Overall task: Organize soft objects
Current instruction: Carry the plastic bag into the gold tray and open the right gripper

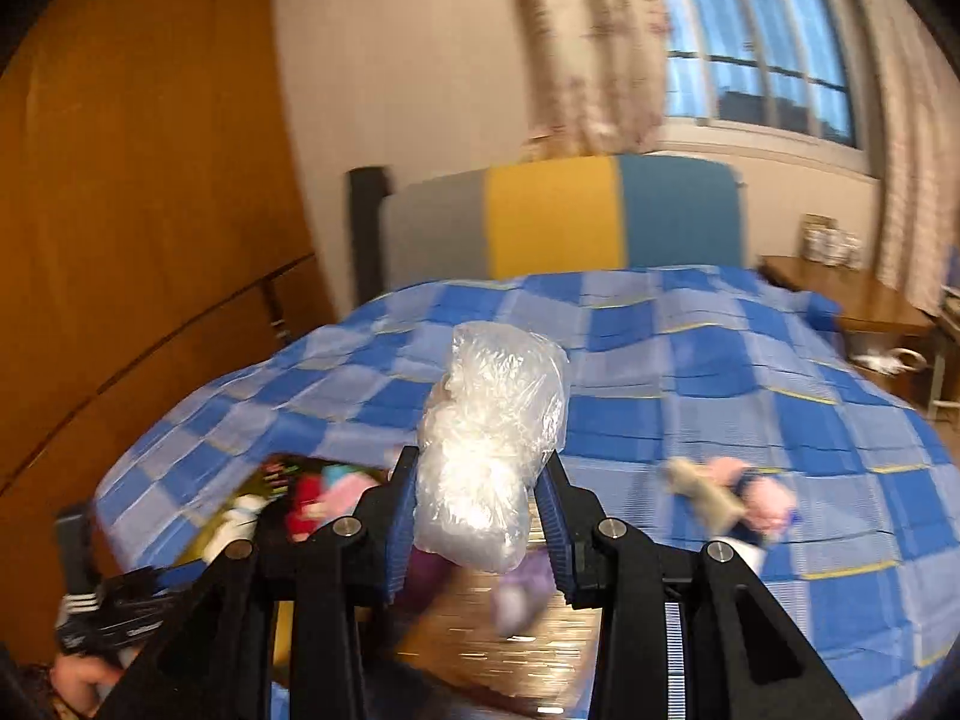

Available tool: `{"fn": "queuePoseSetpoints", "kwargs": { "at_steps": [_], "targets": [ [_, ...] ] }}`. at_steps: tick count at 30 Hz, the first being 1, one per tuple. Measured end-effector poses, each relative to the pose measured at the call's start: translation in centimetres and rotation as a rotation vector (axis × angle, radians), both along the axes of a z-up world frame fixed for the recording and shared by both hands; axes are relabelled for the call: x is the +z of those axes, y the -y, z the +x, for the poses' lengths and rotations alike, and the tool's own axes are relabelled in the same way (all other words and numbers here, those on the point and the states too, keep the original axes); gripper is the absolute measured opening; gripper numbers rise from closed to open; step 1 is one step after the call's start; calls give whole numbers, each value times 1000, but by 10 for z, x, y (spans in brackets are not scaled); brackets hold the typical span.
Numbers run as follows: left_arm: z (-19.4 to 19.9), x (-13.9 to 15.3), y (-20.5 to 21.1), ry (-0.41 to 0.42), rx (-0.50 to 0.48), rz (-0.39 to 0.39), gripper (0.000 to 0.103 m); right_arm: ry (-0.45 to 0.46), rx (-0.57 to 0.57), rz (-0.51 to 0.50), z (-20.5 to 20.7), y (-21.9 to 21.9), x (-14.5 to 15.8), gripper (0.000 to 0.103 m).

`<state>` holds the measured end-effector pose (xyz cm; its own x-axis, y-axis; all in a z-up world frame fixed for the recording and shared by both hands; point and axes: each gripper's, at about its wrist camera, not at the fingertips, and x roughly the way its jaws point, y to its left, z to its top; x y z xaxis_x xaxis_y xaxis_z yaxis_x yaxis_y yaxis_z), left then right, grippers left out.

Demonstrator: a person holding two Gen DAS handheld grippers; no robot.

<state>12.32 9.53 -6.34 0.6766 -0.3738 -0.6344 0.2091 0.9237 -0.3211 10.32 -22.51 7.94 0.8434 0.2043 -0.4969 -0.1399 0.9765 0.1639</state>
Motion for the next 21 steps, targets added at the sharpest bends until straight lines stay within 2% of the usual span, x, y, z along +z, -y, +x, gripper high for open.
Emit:
{"fn": "queuePoseSetpoints", "kwargs": {
  "at_steps": [4, 10, 16, 21],
  "targets": [
    [-3, 6, -26, 18, 71, -12, 49, -45, 121, -12, 12, -56, -16, 38],
    [-8, 15, -69, 24, 190, -35, 49, -207, 303, -12, 34, -140, -69, 38],
    [-12, 18, -102, 26, 269, -65, 49, -394, 417, 36, 53, -204, -129, 38],
    [-16, 19, -119, 28, 310, -65, 49, -467, 464, 35, 63, -248, -156, 38]
  ]
}}
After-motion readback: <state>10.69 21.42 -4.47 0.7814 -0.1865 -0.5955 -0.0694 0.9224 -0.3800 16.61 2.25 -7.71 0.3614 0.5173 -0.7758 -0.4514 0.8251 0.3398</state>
